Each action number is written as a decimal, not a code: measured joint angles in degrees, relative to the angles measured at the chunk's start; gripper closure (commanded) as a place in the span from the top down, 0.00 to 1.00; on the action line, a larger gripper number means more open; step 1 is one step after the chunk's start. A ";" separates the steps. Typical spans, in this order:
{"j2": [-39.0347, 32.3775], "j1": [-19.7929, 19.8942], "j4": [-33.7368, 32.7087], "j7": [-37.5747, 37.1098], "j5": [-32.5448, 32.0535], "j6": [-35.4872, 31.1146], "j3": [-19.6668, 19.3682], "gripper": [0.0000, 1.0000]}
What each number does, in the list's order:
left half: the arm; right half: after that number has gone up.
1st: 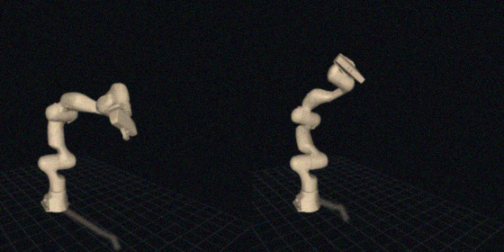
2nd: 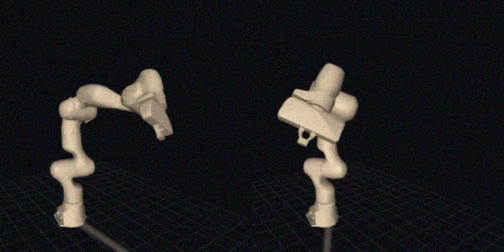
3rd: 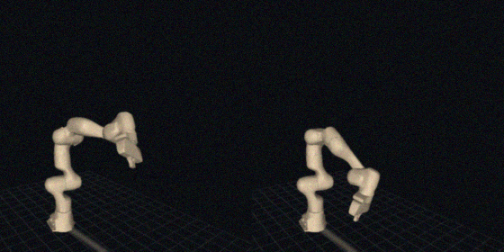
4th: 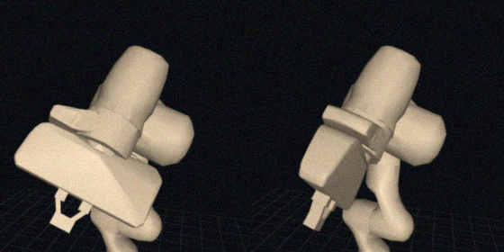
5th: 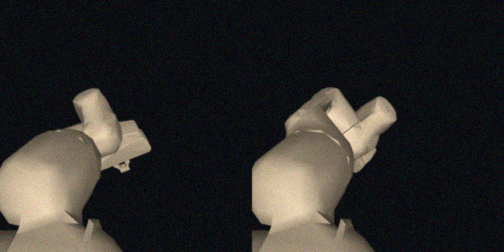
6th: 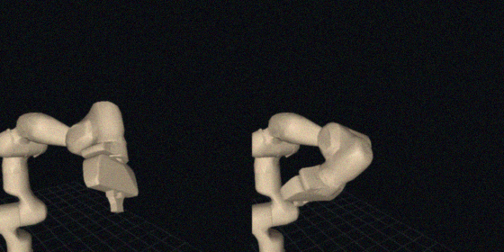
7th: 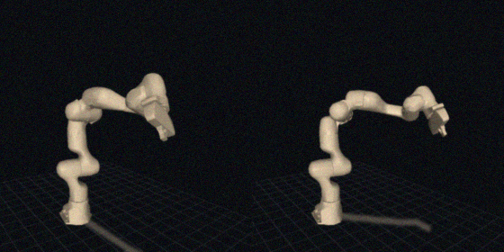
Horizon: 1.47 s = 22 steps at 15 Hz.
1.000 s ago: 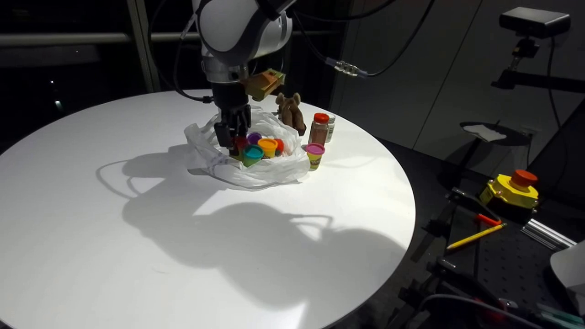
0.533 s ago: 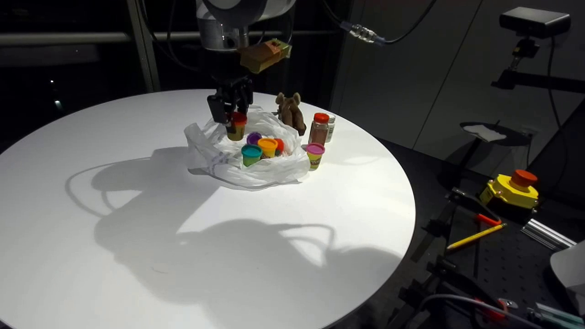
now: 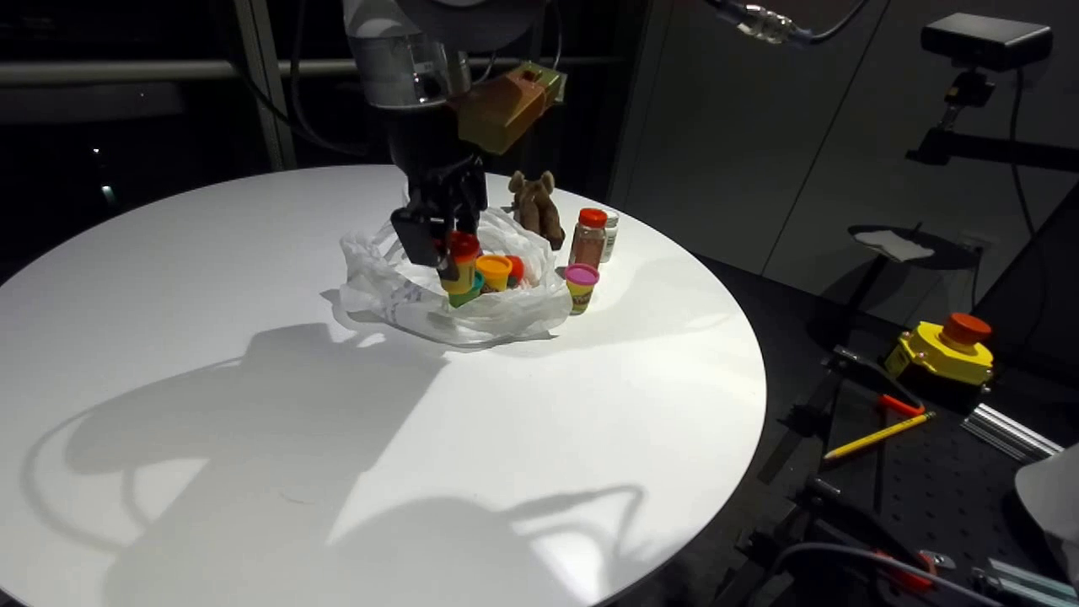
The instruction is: Remove the objects from the plastic and put them on the table
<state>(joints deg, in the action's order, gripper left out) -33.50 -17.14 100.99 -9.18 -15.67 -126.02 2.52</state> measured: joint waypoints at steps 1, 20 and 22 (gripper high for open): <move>-0.30 -0.74 0.81 -1.22 -0.06 -0.34 0.03 0.28; -10.28 -2.45 -4.65 -1.40 8.49 -6.94 5.57 1.00; -10.12 -2.98 -5.59 -1.57 7.26 -7.04 4.42 1.00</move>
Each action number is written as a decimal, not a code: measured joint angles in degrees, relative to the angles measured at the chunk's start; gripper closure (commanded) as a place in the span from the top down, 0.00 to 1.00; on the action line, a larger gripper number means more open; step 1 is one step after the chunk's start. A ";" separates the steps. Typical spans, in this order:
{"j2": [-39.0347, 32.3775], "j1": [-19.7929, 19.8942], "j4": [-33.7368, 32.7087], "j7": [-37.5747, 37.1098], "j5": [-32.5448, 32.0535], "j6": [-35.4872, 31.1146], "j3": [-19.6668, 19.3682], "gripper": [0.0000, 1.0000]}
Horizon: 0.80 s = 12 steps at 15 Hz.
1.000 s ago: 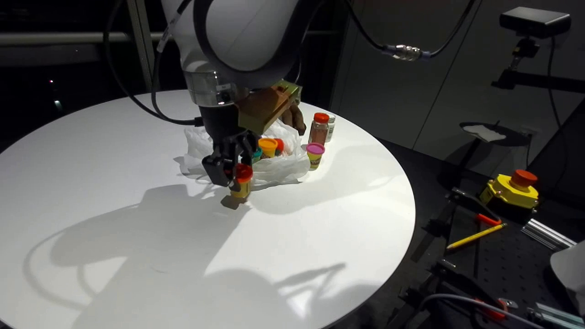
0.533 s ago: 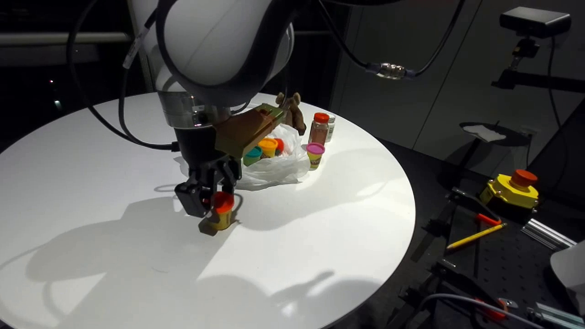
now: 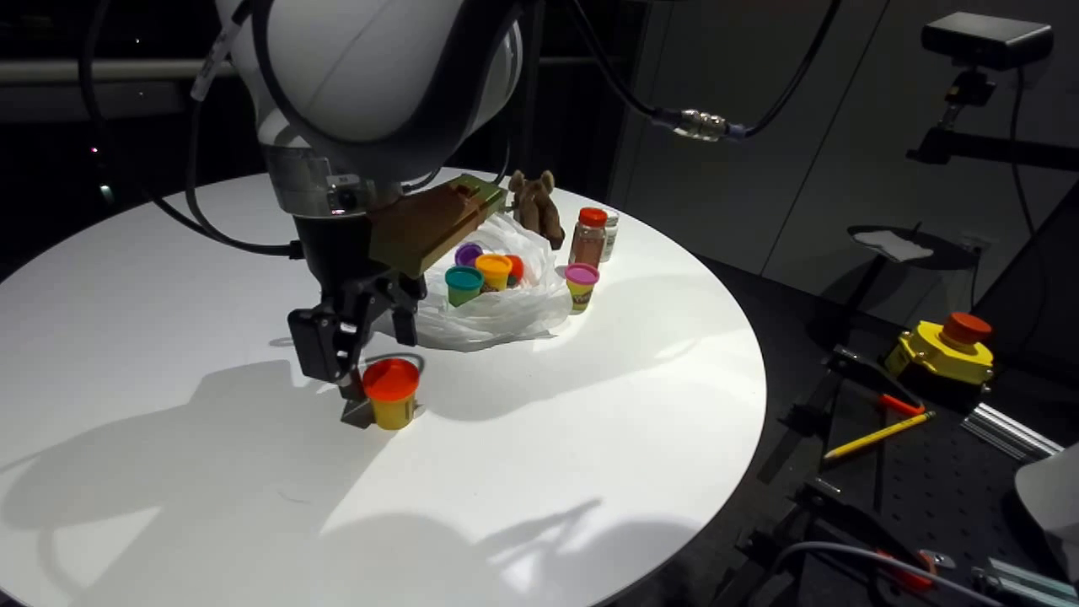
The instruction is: Remove the objects from the plastic and put them on the table
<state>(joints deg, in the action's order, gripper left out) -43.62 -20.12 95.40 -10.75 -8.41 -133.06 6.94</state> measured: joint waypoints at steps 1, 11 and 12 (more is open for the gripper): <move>0.22 -0.46 -0.44 -0.11 -1.41 0.00 -0.96 1.00; 2.51 3.76 -5.24 18.13 -10.69 7.81 -4.55 1.00; 2.48 4.84 -5.79 20.35 -10.68 8.30 -4.45 1.00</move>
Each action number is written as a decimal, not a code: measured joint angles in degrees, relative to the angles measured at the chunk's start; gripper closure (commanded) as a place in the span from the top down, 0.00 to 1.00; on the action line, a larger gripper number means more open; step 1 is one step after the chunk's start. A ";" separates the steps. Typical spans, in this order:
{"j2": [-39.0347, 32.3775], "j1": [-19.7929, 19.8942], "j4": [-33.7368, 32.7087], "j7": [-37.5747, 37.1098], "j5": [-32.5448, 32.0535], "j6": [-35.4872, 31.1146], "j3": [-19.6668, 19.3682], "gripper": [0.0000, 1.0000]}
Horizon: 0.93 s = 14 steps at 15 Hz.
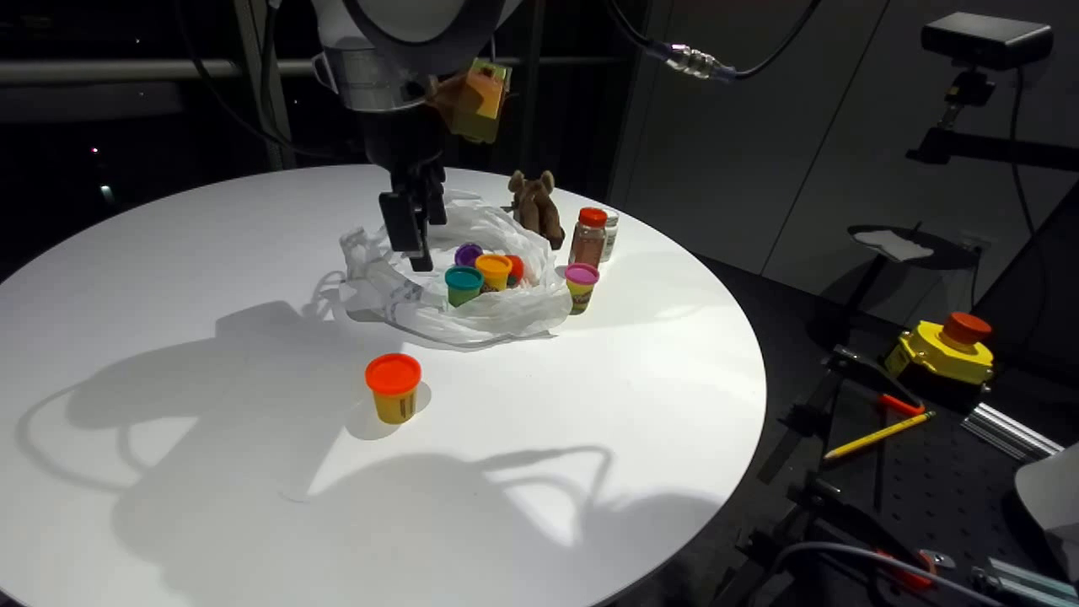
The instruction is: Remove the objects from the plastic and put them on the table
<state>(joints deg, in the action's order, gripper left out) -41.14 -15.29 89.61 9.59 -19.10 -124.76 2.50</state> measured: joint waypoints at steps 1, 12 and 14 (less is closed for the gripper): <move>-0.06 1.07 -0.46 2.18 0.04 0.50 0.18 1.00; -5.14 9.26 -4.17 19.51 5.40 4.12 5.67 1.00; -6.17 9.25 -4.60 19.50 5.40 4.06 5.68 1.00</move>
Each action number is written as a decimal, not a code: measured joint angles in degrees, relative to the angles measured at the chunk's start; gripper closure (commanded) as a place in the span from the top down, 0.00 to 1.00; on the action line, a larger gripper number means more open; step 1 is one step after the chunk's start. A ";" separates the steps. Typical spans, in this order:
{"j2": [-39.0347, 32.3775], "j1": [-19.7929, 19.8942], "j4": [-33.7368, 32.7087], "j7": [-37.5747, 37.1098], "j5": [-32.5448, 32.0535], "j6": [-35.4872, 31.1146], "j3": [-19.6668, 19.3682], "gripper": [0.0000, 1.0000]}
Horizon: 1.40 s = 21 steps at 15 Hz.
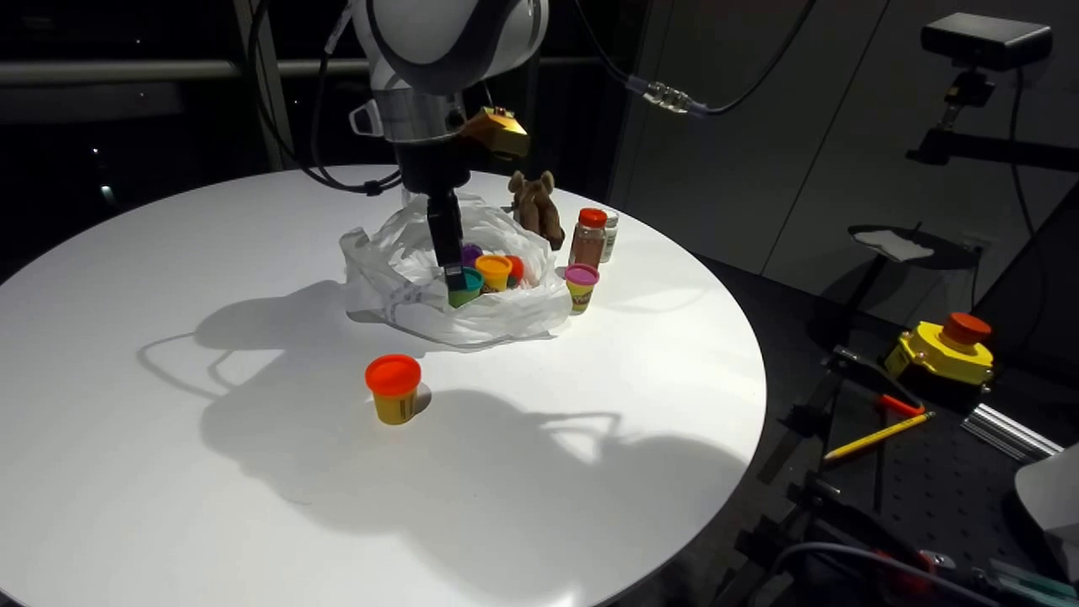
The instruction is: Remove the objects from the plastic and put them on the table
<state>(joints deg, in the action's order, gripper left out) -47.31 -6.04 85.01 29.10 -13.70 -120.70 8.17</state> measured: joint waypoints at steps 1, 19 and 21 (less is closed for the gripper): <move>-0.58 -0.01 -0.26 -0.02 0.00 -0.09 0.00 1.00; -3.01 -0.04 -1.44 -2.88 -0.46 -4.68 -1.71 0.92; -2.95 -0.04 -1.39 -3.56 -0.54 -4.69 -1.90 0.72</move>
<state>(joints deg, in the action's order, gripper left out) -50.26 -6.07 83.62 25.53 -14.24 -125.40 6.28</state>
